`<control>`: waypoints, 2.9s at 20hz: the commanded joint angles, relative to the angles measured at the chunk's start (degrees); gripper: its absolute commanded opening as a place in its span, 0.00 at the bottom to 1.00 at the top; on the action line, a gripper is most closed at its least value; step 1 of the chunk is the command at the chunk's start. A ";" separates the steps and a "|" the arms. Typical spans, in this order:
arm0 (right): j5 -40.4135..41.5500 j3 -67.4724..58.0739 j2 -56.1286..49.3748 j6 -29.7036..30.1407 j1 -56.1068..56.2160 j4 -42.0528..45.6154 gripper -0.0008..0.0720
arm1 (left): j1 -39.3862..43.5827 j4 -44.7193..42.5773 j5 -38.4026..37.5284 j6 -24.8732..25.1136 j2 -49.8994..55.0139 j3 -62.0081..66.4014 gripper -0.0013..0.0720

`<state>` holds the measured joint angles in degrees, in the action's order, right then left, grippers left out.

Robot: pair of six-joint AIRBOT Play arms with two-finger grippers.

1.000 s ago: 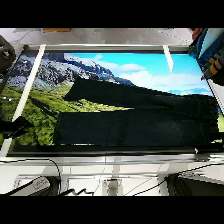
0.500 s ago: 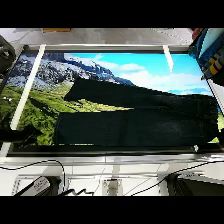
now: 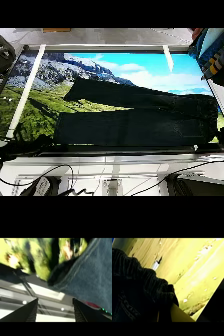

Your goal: Fold the clothes and pants, and hang the long-sleeved shirts on hangers.

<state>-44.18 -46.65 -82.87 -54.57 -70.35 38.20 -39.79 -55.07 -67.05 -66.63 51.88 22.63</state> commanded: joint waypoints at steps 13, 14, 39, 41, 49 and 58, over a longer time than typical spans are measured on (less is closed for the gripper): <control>-7.45 -1.73 0.42 0.31 0.04 1.95 0.07 | 28.30 4.59 36.04 -0.04 5.16 -4.42 0.13; -9.40 -2.62 1.29 0.26 0.04 2.91 0.07 | 28.33 4.57 36.15 0.02 5.29 -3.89 0.06; -13.16 -7.17 34.40 -33.48 0.04 35.60 0.07 | 27.21 -3.28 46.07 0.17 14.43 26.40 0.05; -8.68 -5.81 34.25 -36.94 0.11 31.08 0.07 | 32.79 -3.58 45.90 0.17 25.20 37.79 0.05; 8.35 -5.20 23.43 -41.51 12.22 26.97 0.07 | 42.27 -7.93 46.66 0.11 51.91 67.60 0.05; 33.42 -5.35 12.33 -42.03 21.09 26.23 0.60 | 43.32 -7.96 60.04 0.17 54.16 70.69 0.60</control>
<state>-20.01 -51.96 -68.73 -96.12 -50.78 64.62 3.29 -62.98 -12.36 -66.50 105.43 92.09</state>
